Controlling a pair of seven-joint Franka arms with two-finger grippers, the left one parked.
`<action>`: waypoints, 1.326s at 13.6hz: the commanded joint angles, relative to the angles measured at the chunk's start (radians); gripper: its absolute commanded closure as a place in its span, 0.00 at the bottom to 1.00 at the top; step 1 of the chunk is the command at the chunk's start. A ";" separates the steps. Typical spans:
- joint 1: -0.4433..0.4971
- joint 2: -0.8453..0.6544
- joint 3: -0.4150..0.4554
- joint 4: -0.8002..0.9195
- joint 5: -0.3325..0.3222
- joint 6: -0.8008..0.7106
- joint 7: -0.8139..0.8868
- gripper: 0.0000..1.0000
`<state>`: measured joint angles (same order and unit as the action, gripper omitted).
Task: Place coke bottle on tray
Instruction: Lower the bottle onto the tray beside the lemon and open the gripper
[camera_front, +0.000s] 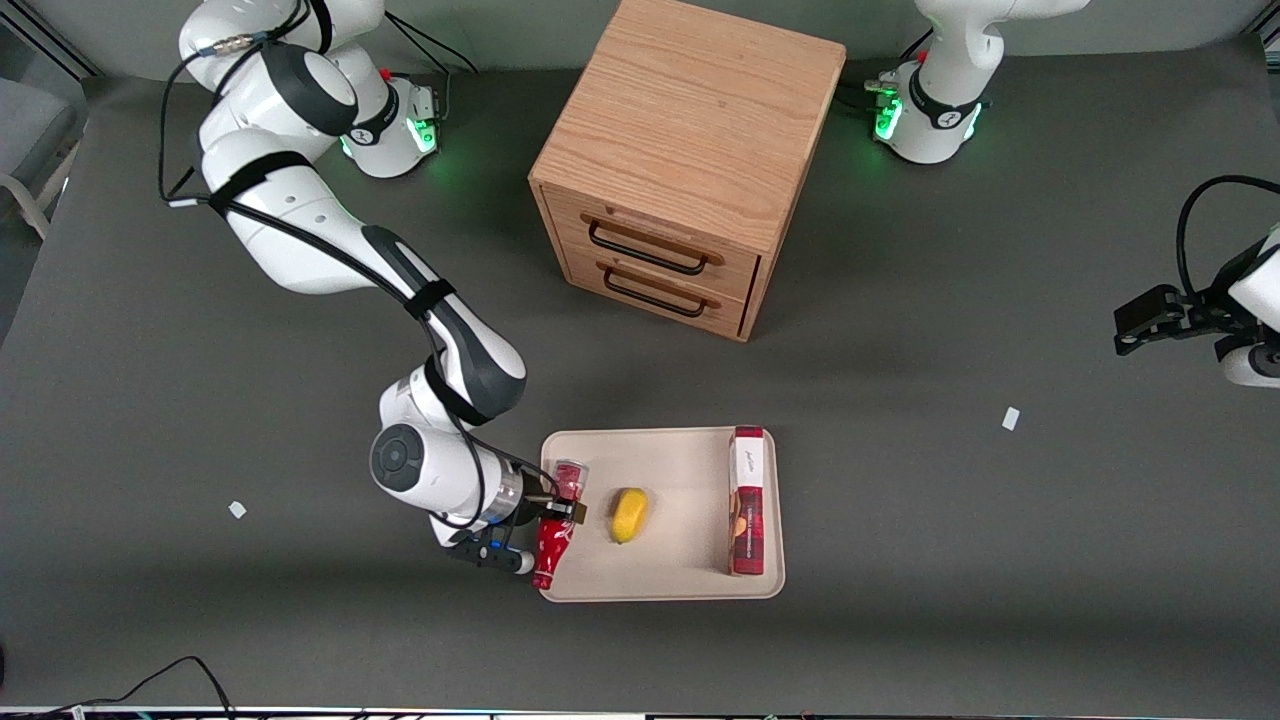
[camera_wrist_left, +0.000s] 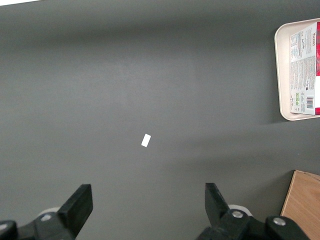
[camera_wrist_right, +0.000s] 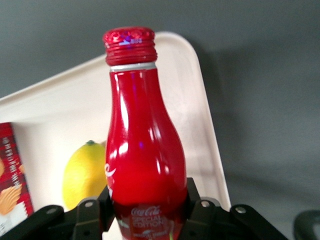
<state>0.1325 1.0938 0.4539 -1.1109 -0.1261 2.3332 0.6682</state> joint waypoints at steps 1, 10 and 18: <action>0.016 0.023 0.008 0.033 0.003 0.002 0.054 1.00; 0.019 0.032 0.003 0.022 -0.018 0.025 0.053 0.00; 0.018 0.012 0.003 0.022 -0.018 0.018 0.053 0.00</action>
<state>0.1474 1.1158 0.4536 -1.1079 -0.1294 2.3547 0.7025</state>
